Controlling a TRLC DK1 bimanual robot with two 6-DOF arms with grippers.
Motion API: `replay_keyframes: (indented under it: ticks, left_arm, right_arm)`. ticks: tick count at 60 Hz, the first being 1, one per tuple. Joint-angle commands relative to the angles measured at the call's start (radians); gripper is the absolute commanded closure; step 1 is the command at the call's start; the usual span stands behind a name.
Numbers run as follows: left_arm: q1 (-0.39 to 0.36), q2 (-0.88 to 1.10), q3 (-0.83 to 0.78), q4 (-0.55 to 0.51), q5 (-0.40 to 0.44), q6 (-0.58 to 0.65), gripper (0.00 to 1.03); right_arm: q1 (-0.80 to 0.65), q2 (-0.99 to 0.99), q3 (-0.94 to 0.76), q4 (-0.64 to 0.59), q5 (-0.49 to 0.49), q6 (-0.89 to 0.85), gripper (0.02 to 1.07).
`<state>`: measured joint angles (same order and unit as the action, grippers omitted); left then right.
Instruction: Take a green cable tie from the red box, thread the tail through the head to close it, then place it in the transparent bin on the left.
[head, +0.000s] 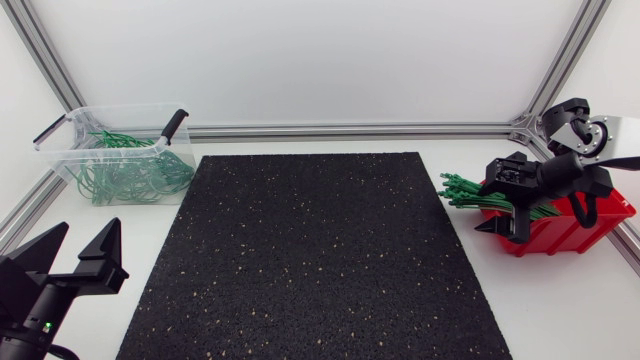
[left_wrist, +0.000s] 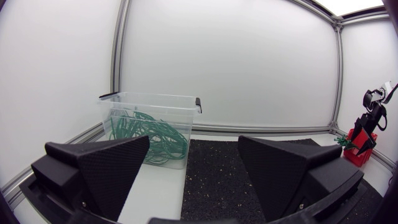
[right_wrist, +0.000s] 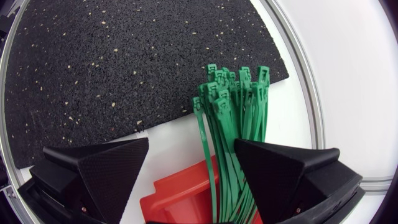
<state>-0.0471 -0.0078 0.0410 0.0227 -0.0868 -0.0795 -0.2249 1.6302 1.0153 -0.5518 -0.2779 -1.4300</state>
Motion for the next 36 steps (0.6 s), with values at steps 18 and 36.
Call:
replay_keyframes:
  ticks: [18,36]
  left_arm:
    - [0.004,0.0,-0.043,-0.015,-0.002,-0.016,0.04]
    - [0.012,-0.001,-0.041,-0.017,-0.002,-0.014,0.04]
  right_arm:
    - [-0.054,-0.125,-0.173,-0.054,0.049,-0.152,0.07]
    - [-0.06,-0.325,-0.253,-0.086,0.051,-0.202,0.07]
